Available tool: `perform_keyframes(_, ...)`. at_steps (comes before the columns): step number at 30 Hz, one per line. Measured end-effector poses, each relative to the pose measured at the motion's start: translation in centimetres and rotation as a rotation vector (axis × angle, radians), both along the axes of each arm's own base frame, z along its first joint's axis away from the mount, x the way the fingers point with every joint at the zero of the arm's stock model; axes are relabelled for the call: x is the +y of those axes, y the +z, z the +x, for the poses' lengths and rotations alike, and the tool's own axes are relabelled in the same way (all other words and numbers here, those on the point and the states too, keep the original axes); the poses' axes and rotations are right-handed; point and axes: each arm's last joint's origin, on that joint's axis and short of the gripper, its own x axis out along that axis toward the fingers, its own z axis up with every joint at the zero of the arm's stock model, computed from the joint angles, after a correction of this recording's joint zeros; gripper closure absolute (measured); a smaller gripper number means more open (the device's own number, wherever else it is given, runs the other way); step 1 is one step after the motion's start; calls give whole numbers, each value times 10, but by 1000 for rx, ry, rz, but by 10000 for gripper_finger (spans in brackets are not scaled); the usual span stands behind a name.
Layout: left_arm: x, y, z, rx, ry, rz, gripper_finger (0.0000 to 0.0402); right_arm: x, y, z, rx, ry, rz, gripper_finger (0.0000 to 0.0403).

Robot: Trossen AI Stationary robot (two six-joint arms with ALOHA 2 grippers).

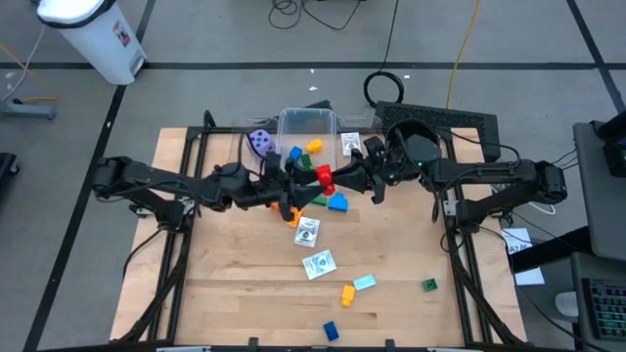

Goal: Pick & Place Toys
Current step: Put the red two stud game piece into the middle transparent bin

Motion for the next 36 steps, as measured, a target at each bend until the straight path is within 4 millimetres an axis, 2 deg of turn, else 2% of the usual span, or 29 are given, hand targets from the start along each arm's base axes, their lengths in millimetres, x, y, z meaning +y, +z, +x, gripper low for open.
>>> perform_keyframes(22, 20, -11, 10, 33, 33, -63, 138, -1, -8, 4, 58, 3, 1, 345)
perform_keyframes(25, 20, -12, 10, 42, 30, -57, 160, -1, -9, 4, 65, 2, -2, 345)
perform_keyframes(31, 22, -12, 10, 42, 24, -54, 232, -1, -9, 4, 69, -1, -1, 345)
perform_keyframes(34, 24, -11, 9, 36, 25, -36, 232, -1, -9, 4, 69, -2, -8, 345)
perform_keyframes(36, 26, -10, 9, 28, 27, -27, 232, -1, -9, 4, 61, -8, -19, 329)
